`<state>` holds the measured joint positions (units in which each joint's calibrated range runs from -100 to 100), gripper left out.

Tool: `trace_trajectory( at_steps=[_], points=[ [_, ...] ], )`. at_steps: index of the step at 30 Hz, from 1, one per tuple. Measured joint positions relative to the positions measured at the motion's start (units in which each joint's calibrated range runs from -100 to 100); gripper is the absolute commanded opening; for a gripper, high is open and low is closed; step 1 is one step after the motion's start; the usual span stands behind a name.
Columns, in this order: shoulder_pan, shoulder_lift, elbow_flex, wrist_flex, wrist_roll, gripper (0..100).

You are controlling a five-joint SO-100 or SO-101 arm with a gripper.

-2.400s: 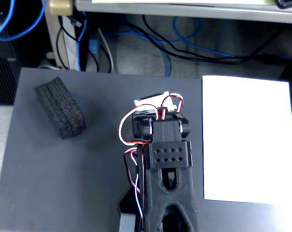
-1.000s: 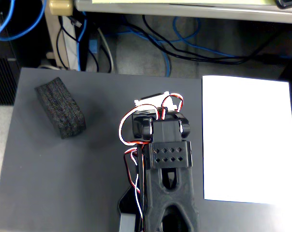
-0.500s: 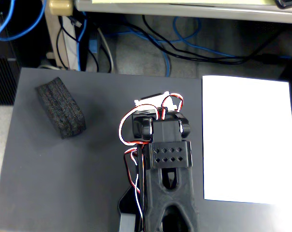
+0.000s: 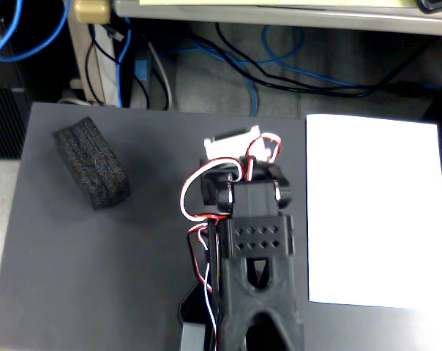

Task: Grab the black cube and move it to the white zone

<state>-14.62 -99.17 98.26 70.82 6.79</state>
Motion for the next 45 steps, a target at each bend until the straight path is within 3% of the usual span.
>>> trace_trajectory(
  at_steps=[8, 15, 21, 26, 31, 35, 37, 41, 45],
  points=[
    [-1.7, 1.9, -32.4, 5.7, 0.0, 2],
    [-11.3, 40.7, -62.5, 10.4, 0.4, 2],
    [-24.3, 60.8, -70.5, 10.4, 8.7, 1],
    [-32.1, 69.4, -80.4, 18.8, 18.0, 2],
    [-33.2, 73.9, -82.3, 26.0, 33.0, 2],
    [-33.1, 79.7, -82.3, 27.5, 40.3, 2],
    [-33.2, 82.8, -82.3, 27.5, 41.6, 3],
    [-34.9, 85.0, -82.3, 26.6, 42.3, 20],
    [-39.1, 85.1, -82.3, 25.7, 42.3, 21]
  ],
)
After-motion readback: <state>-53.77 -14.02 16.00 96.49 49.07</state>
